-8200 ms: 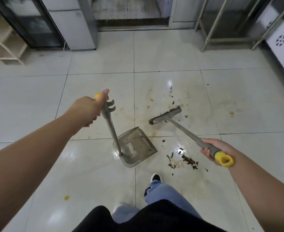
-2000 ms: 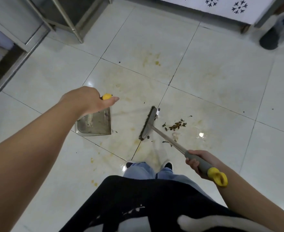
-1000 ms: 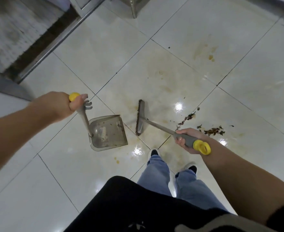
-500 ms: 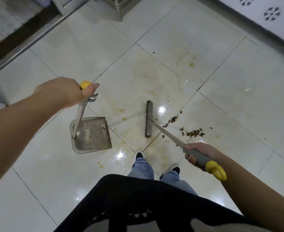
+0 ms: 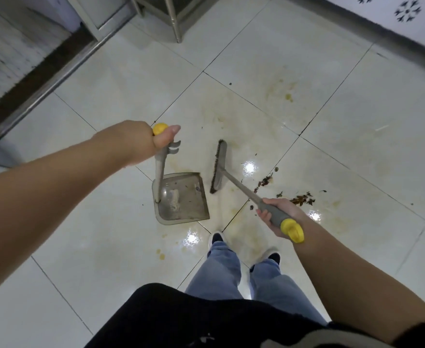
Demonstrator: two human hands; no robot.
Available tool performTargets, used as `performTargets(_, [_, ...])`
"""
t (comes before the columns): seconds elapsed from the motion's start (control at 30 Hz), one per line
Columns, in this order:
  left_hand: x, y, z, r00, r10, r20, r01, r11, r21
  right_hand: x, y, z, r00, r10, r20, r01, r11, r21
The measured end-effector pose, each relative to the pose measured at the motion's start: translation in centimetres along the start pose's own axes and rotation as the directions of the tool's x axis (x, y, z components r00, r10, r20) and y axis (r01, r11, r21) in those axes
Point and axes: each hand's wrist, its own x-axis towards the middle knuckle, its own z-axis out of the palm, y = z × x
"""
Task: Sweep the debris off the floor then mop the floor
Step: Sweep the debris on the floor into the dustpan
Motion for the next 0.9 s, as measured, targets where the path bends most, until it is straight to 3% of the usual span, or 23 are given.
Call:
performTargets(0.13, [0.5,3.6,-0.4,1.0,0.002,0.017,-0.001,1.0,-0.029,-1.8,-1.7,-6.0,0.996,-0.072,-0.054,0.084,0.96,0.267])
performTargets(0.27, [0.6,4.9,-0.6,0.998,-0.04,0.057,0.043,0.998,-0.04,-4.3,-1.7,-10.2,0.984,-0.1,-0.145,0.126,0.975,0.184])
performTargets(0.43, [0.2,2.9,-2.4,0.993,-0.115,-0.004,0.113,0.982,-0.154,-6.7,-1.6,-11.0,0.988,-0.116,-0.104,0.131,0.981,0.141])
performTargets(0.6, [-0.7,0.1,-4.2,0.986,-0.162,-0.026,0.156,0.975,-0.16,-6.1,-1.7,-7.4,0.999,-0.041,-0.017,0.041,0.999,-0.015])
performTargets(0.9, [-2.0,-5.0,-0.5,0.971,-0.238,0.034,0.24,0.968,-0.071,0.8,-0.4,5.4,0.994,0.053,0.097,-0.038,0.988,-0.151])
